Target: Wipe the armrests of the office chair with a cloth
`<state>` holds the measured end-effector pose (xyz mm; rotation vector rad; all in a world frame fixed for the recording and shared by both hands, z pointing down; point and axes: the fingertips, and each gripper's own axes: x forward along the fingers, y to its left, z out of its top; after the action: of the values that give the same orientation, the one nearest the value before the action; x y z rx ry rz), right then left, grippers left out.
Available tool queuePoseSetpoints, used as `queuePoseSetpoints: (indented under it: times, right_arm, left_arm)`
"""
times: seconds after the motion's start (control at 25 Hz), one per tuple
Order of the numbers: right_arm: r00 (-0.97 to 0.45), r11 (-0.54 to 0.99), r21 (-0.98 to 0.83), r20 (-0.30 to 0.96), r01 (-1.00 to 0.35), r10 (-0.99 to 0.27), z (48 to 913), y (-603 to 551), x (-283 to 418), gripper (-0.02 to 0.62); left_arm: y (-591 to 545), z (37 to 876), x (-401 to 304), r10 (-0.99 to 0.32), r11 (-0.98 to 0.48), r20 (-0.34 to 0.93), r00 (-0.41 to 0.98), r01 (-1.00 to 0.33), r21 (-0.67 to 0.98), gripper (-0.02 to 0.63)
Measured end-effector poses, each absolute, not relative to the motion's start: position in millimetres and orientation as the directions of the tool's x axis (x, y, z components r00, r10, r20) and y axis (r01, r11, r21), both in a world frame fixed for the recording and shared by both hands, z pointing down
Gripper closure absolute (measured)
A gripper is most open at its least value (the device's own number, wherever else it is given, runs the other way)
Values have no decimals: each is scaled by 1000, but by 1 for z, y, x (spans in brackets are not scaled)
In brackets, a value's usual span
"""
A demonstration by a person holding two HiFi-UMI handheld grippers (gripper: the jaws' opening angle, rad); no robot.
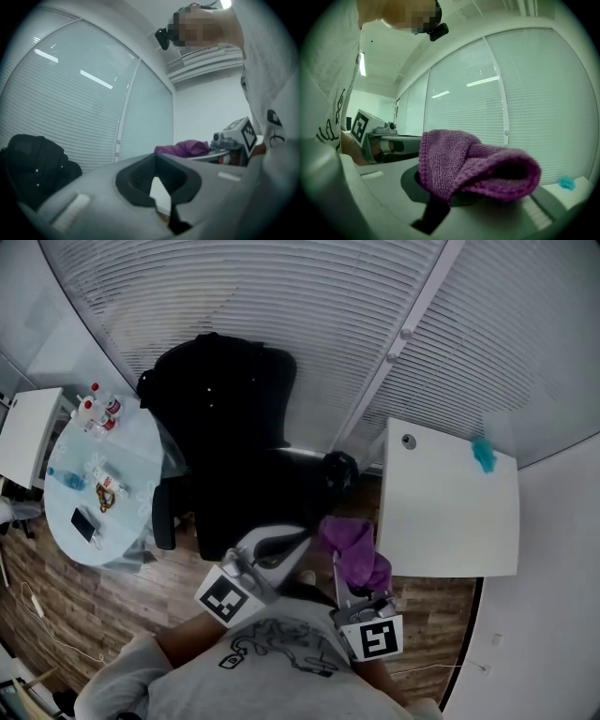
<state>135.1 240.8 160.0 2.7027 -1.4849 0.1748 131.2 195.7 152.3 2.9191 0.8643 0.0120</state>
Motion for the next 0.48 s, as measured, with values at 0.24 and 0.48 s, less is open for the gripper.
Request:
queuePoseSetpoints:
  times: [0.24, 0.48]
  right_arm:
    - [509, -515, -9, 141, -857, -849, 159, 247, 155, 566]
    - [475, -485, -15, 181, -874, -861, 174, 250, 165, 566]
  left_arm:
    - [202, 151, 152, 529, -842, -22, 848, 529, 107, 604]
    - [207, 169, 165, 528, -843, 10, 849, 523, 123, 604]
